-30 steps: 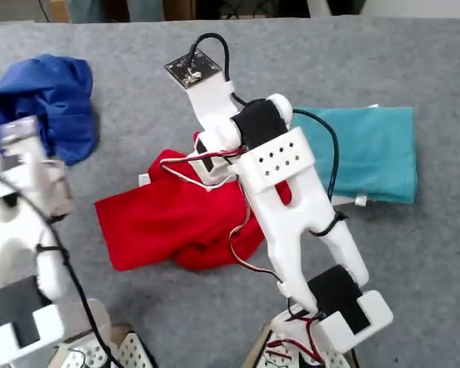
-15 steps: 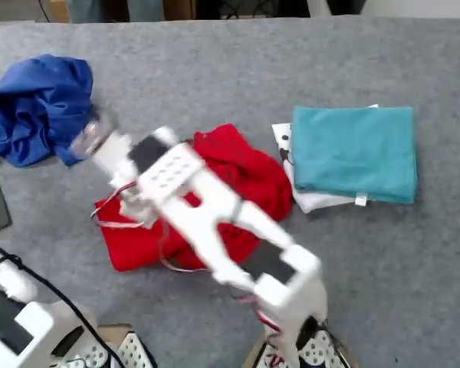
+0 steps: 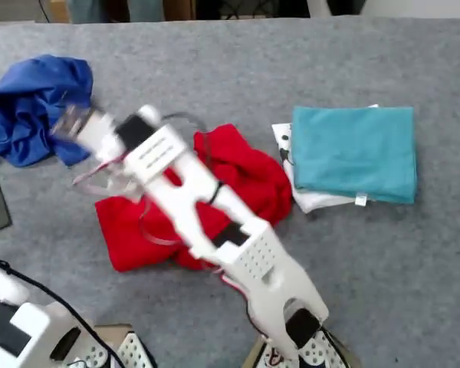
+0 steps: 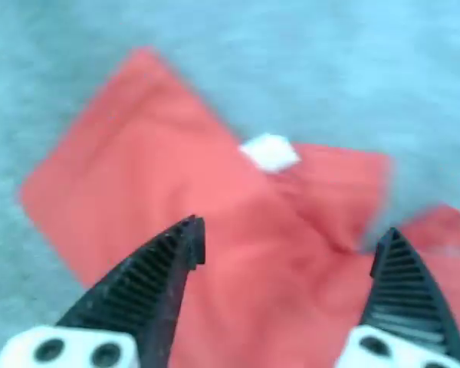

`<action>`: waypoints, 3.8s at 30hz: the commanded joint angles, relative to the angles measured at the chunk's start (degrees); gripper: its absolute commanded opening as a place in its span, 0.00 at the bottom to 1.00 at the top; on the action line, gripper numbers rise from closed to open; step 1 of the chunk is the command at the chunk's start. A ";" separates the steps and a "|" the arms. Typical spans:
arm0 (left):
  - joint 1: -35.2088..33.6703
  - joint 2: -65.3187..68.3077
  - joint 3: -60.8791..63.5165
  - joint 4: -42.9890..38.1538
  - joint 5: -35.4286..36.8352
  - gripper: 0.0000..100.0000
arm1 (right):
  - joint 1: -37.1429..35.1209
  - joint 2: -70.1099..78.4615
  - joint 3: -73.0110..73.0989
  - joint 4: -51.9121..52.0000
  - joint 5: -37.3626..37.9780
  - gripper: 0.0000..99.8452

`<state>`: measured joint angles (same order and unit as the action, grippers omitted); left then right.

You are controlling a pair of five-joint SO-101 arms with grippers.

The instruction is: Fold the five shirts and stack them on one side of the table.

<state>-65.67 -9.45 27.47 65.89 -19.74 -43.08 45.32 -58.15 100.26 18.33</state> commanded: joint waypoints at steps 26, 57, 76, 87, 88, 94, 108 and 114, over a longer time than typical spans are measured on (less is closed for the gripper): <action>58.15 10.99 -1.89 -3.60 -11.25 0.05 | 35.25 -39.78 35.74 -2.29 40.62 0.35; 48.84 41.14 -38.73 24.97 -39.21 0.21 | 35.16 -37.32 35.30 -3.43 40.53 0.35; 42.33 38.59 -62.99 31.12 -18.81 0.03 | 36.04 -37.41 32.31 -3.16 40.26 0.35; 32.13 19.52 -89.54 34.81 -5.89 0.03 | 36.84 -37.32 26.59 -3.52 30.95 0.35; 31.25 18.02 -89.63 34.90 -5.98 0.03 | 36.13 -37.23 26.15 -3.52 30.24 0.35; 23.96 12.92 -78.02 34.99 -10.55 0.03 | 25.67 -36.70 27.38 -3.60 21.36 0.35; 7.52 8.88 -27.21 26.81 -23.74 0.03 | -0.35 -7.69 31.16 -17.41 5.80 0.13; 4.35 8.79 -18.24 23.82 -23.82 0.03 | 3.08 3.65 23.96 -12.31 5.45 0.15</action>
<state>-60.04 2.33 6.99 90.42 -43.12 -42.02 45.58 -30.02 85.14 24.31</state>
